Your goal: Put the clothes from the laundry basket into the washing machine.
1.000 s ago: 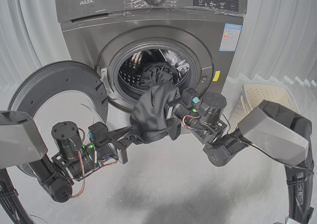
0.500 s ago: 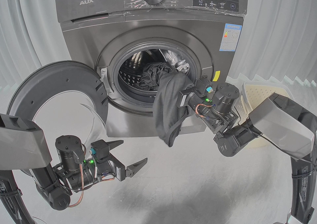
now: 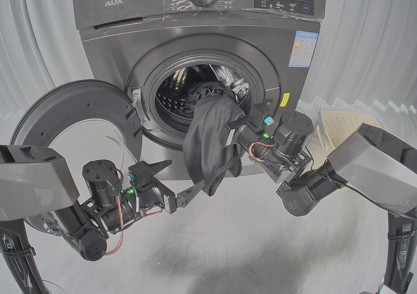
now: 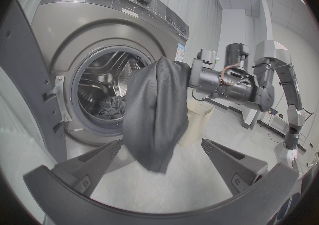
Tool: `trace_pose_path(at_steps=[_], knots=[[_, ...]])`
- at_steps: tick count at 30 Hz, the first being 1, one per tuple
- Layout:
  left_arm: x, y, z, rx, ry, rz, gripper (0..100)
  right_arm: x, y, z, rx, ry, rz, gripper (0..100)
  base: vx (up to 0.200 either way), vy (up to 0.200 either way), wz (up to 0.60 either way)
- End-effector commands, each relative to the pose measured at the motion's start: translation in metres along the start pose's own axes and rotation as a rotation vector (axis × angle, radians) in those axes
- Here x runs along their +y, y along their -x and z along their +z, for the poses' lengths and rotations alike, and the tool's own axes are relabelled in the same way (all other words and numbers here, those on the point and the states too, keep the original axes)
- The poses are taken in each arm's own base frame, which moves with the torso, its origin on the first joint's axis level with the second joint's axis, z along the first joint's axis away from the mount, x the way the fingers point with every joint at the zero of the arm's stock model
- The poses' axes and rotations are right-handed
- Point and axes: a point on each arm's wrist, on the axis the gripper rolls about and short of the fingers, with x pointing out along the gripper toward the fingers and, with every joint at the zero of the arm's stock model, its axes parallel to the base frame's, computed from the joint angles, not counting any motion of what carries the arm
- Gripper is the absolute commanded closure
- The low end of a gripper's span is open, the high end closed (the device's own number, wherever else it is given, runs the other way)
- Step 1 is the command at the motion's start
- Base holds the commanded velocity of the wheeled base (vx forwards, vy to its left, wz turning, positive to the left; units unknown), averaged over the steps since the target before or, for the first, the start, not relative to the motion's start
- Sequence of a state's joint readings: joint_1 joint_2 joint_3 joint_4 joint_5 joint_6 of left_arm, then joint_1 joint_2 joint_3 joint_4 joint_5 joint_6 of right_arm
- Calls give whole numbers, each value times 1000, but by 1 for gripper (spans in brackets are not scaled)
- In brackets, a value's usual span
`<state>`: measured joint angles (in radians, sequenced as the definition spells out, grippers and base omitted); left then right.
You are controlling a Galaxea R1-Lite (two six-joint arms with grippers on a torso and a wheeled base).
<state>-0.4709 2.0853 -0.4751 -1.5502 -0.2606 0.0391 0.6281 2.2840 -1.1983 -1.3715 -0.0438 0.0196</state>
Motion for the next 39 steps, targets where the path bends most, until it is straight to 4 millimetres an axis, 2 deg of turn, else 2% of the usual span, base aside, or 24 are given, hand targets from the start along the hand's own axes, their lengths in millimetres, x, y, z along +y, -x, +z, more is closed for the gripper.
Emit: trace_pose_path(at_steps=[1, 4, 9, 17, 22, 26, 27, 34, 39], knots=[[4, -25, -7, -22, 7, -3, 0, 23, 7, 10, -4, -17, 50, 100, 0, 0, 0], [9, -38, -8, -49, 9, 3, 0, 29, 9, 9, 0, -21, 63, 100, 0, 0, 0], [12, -47, -3, -86, 12, 8, 0, 39, 13, 5, 19, -28, 85, 100, 0, 0, 0], [17, -68, -12, -105, 8, 31, 0, 58, 22, -2, 57, -46, 126, 100, 0, 0, 0], [23, -81, -12, -138, 1, 79, 0, 59, 24, -5, 69, -57, 125, 100, 0, 0, 0], [23, -82, -13, -141, 2, 81, 0, 59, 24, -5, 69, -57, 125, 100, 0, 0, 0], [22, -83, -13, -139, 1, 78, 100, 59, 24, -4, 67, -58, 125, 100, 0, 0, 0], [25, -87, -5, -178, -3, 98, 100, 57, 27, -6, 83, -61, 117, 100, 0, 0, 0], [31, -82, 11, -219, 2, 131, 100, 41, 26, -6, 94, -68, 28, 100, 0, 0, 0]])
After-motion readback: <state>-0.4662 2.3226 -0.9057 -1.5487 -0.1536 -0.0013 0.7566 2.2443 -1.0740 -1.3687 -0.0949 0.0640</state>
